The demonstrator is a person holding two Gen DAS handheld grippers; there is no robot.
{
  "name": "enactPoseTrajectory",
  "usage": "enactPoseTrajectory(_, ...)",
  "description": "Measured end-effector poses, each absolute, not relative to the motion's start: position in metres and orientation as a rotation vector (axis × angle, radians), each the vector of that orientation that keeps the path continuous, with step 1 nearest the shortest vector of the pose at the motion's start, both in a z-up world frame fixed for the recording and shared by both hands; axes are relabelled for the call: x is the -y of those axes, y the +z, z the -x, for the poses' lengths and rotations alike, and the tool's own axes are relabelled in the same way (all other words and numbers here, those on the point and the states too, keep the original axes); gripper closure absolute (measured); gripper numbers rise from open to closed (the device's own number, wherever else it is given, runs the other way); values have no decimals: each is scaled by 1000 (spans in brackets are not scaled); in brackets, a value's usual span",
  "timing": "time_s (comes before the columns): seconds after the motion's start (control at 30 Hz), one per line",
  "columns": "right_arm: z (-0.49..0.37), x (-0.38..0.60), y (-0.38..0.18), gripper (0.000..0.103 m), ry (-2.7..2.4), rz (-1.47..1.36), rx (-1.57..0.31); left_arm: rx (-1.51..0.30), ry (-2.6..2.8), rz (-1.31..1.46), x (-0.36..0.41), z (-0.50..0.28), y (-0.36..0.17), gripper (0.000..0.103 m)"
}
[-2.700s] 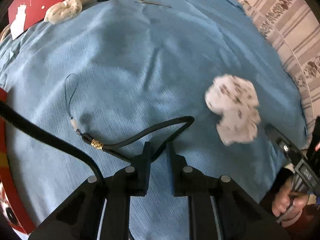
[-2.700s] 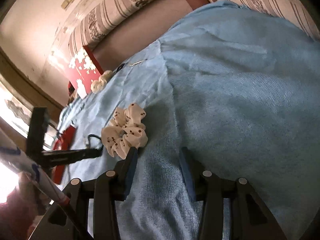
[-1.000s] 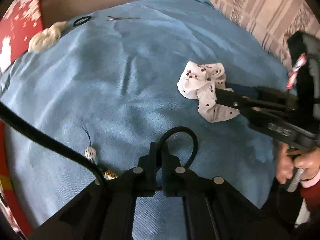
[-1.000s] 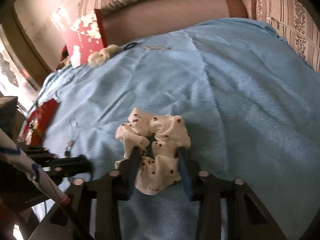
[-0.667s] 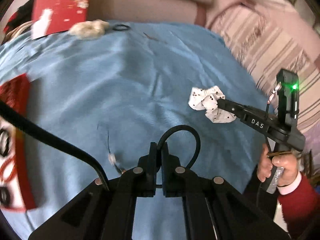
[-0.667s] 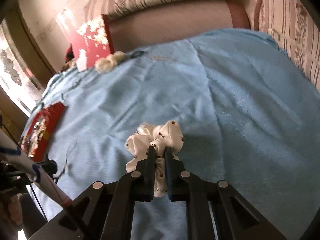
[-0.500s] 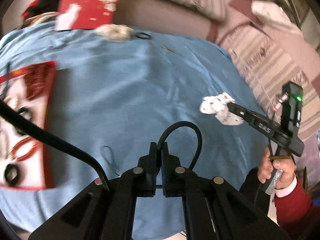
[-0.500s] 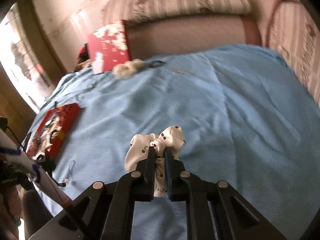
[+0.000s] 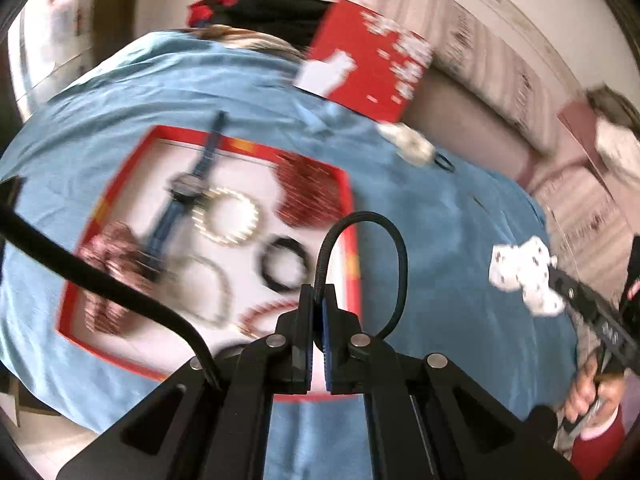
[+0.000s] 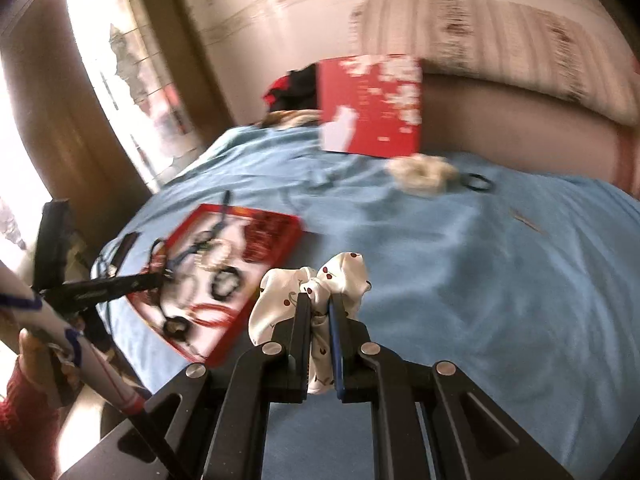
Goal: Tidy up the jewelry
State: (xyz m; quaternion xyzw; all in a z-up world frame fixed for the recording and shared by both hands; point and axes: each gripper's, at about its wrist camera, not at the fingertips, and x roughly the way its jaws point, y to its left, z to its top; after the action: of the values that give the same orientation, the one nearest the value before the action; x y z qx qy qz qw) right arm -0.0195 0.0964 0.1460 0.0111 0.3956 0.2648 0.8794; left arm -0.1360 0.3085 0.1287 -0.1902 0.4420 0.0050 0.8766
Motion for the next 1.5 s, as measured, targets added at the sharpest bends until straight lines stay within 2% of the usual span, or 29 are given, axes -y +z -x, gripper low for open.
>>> enactPoseTrajectory(0.27, -11, -211, 139, 94, 687, 47, -834, -923, 144, 444, -406, 92, 124, 100)
enactPoseTrajectory(0.5, -33, -283, 113, 94, 772, 58, -889, -987, 236, 453, -466, 42, 88, 100)
enactPoseTrajectory(0.73, -35, -316, 70, 94, 818, 57, -991, -1059, 265, 413, -477, 11, 55, 100)
enactPoseTrajectory(1.0, -26, -331, 40, 93, 782, 173, -1004, -1049, 266, 382, -471, 8, 53, 99)
enactPoseTrajectory(1.1, -25, -330, 35, 89, 771, 200, -1011, -1036, 257, 384, -468, 14, 60, 91)
enactPoseTrajectory(1.17, -23, -326, 37, 85, 775, 188, -1008, -1015, 259, 382, -466, 19, 68, 78)
enactPoseTrajectory(1.2, -22, -323, 40, 78, 776, 184, -1002, -998, 264, 375, -463, 24, 74, 76)
enactPoseTrajectory(1.27, -17, -319, 45, 76, 765, 195, -984, -977, 275, 369, -459, 31, 83, 67)
enactPoseTrajectory(1.33, -14, -316, 48, 72, 755, 212, -980, -951, 286, 372, -455, 41, 94, 62)
enactPoseTrajectory(1.4, -12, -311, 52, 60, 756, 196, -983, -929, 292, 370, -449, 52, 104, 61)
enactPoseTrajectory(1.5, -6, -299, 65, 58, 753, 159, -964, -899, 312, 352, -439, 67, 119, 57)
